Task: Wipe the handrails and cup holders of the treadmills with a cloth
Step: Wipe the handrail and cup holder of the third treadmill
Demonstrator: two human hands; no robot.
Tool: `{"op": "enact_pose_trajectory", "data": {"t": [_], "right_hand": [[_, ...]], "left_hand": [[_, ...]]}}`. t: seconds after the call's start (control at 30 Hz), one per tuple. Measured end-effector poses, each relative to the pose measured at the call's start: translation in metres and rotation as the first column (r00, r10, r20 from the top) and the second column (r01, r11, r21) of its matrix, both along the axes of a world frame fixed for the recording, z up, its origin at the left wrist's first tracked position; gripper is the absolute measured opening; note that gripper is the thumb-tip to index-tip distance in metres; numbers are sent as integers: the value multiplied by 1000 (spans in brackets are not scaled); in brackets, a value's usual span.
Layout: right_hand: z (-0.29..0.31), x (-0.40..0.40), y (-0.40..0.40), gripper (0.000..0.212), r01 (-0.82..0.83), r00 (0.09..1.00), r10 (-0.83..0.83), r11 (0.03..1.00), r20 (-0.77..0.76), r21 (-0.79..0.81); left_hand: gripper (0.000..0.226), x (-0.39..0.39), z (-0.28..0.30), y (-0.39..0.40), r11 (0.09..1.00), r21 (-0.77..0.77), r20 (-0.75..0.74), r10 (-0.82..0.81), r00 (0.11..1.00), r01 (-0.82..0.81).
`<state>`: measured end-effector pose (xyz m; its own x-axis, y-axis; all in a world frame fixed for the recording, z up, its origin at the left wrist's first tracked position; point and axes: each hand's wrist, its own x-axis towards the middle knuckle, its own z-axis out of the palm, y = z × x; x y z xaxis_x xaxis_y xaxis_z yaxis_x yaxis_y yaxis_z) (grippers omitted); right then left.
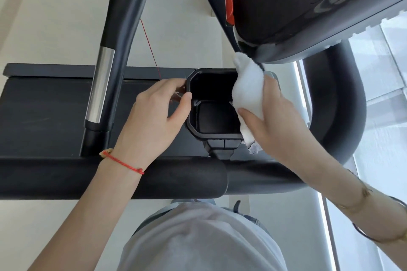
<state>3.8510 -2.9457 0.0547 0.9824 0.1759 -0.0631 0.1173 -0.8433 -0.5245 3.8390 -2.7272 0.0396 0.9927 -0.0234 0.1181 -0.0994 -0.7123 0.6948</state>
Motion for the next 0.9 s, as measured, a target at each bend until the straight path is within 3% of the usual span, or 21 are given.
{"op": "enact_pose_trajectory", "data": {"t": [0.1, 0.2, 0.4, 0.5, 0.63, 0.8, 0.9], "right_hand": [[8, -1, 3, 68, -163, 982, 169, 984, 84, -72], [14, 12, 11, 78, -297, 934, 333, 926, 132, -235], [15, 56, 28, 54, -392, 830, 532, 770, 166, -503], [14, 74, 41, 45, -464, 793, 598, 716, 116, -521], [12, 72, 35, 46, -429, 812, 567, 741, 138, -517], [13, 53, 15, 50, -309, 901, 404, 853, 158, -420], [14, 55, 19, 43, -288, 904, 395, 847, 164, -447]], "left_hand": [[28, 0, 0, 0, 1000, -12, 7, -2, 1000, 2], [28, 0, -1, 0, 1000, -17, 12, -2, 1000, 2], [28, 0, -3, 1, 1000, -14, 14, -5, 1000, 6], [30, 0, -3, 2, 1000, -22, 0, -8, 1000, 8], [30, 1, -3, 3, 999, -42, -3, -17, 1000, 17], [30, 1, -4, 3, 999, -46, 6, -6, 1000, 6], [30, 1, -3, 3, 999, -47, 10, -7, 1000, 7]]}}
